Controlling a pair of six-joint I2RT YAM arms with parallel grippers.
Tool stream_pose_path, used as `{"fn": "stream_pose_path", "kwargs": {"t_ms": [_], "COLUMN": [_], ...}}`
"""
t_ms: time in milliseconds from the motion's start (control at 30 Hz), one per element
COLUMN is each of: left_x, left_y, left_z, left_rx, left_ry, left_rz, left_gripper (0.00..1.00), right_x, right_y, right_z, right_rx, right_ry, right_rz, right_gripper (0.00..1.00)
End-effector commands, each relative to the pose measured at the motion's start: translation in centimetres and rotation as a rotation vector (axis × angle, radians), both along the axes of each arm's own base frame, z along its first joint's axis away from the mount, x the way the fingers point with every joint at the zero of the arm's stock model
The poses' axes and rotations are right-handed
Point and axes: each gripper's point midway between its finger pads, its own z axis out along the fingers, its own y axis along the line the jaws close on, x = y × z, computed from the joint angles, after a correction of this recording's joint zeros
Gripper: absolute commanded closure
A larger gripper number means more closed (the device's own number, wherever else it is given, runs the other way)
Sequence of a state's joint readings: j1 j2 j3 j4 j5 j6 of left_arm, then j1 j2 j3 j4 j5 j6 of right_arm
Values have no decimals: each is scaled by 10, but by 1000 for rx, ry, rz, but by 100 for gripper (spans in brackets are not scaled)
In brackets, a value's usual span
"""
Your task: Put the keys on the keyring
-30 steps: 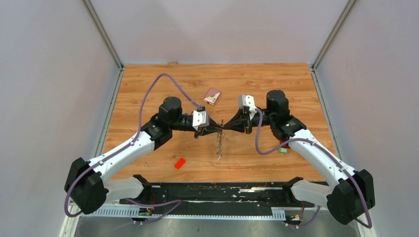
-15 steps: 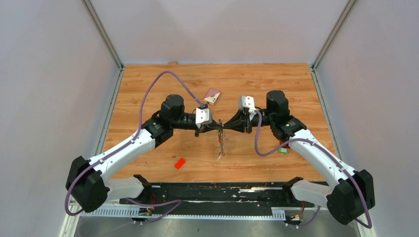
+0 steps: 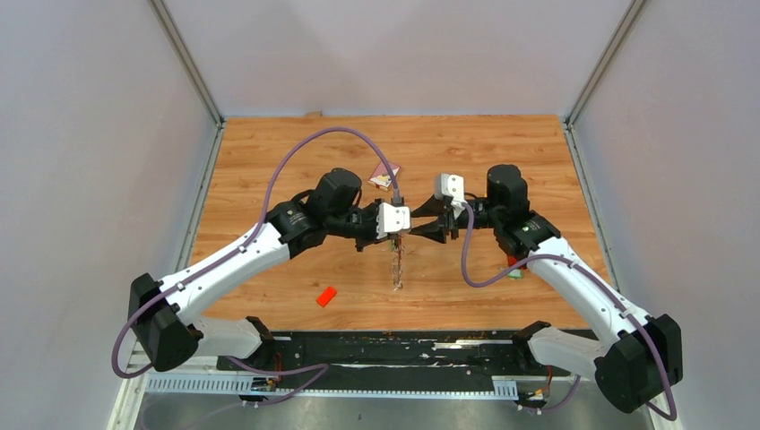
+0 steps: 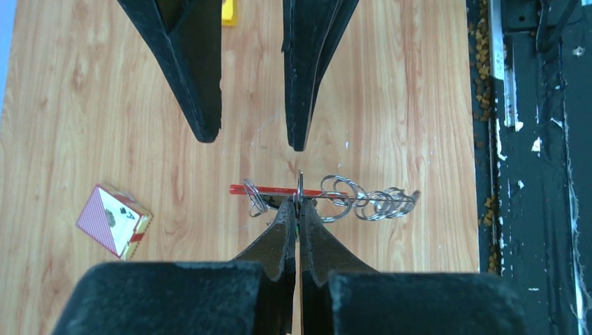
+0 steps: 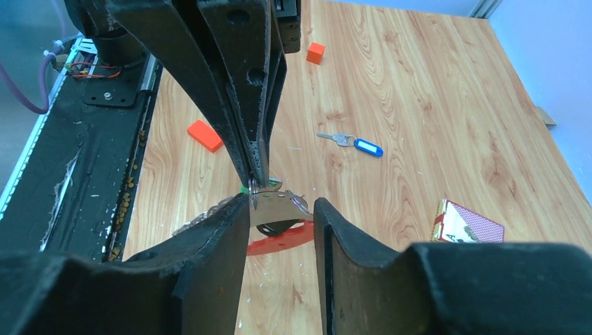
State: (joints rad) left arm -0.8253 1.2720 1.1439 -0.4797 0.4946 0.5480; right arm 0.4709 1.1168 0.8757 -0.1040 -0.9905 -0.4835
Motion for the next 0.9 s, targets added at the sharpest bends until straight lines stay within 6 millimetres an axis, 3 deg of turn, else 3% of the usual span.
{"fn": "stream_pose_path", "kwargs": {"t_ms": [0, 267, 867], "left_x": [3, 1, -5], "left_y": [-2, -7, -10], "left_z": [17, 20, 21], "left_rx": [-9, -33, -70], "left_ry": [-31, -24, -3], "left_rz": [23, 22, 9], "left_gripper": [100, 100, 100], "right_x": [-9, -22, -20], "right_y": [7, 15, 21], "right_z": [1, -11, -22], "right_rx": [19, 14, -10], "right_ry": [8, 68, 80], "right_rz": [70, 151, 152], "right_gripper": [61, 64, 84]}}
